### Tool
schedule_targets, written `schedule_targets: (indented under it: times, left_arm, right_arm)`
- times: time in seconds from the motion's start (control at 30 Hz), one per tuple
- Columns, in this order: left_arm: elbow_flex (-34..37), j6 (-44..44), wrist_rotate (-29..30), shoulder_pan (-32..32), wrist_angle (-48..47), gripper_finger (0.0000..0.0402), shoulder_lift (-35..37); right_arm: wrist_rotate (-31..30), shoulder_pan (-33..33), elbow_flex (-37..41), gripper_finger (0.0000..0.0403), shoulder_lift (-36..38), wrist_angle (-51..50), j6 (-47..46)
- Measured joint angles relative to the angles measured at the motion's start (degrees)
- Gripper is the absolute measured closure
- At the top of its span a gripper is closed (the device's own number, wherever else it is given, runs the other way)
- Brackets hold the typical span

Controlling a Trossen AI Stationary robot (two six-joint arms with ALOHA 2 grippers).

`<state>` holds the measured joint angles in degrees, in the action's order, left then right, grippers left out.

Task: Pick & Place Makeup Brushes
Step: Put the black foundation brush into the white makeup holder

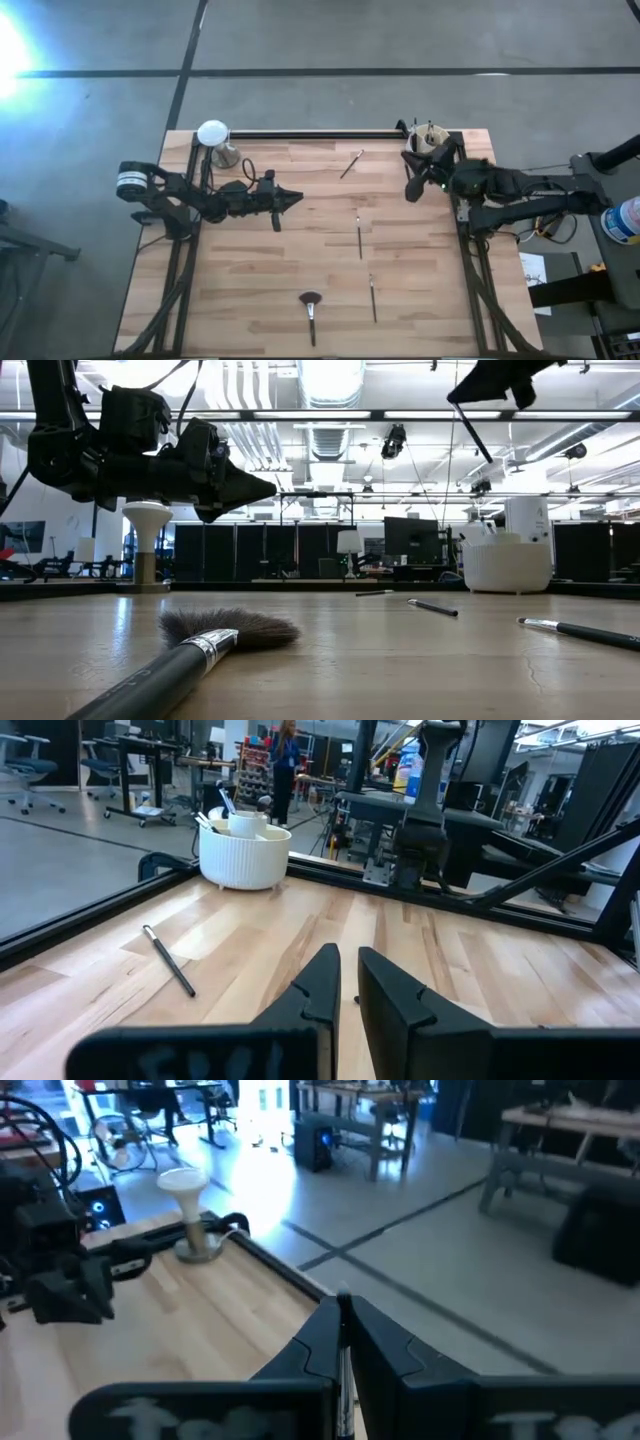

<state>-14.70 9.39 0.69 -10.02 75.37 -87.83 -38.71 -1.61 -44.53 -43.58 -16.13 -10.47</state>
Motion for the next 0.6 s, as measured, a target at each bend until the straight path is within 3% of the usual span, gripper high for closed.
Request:
schedule_targets:
  times: [0.3,0.4,0.6]
  left_arm:
    - [-0.1,0.1,0.0,0.0,0.0,0.0370,0.0]
    - [-0.1,0.1,0.0,0.0,0.0,0.0370,0.0]
    - [-0.1,-0.3,0.1,0.0,0.0,0.0370,0.0]
  right_arm:
    - [21.6,-23.0,4.5,0.0390,5.0,5.4,10.4]
    - [25.1,-30.0,6.3,0.0390,8.3,5.4,11.6]
    - [25.7,-39.7,10.7,0.0390,16.3,5.6,12.4]
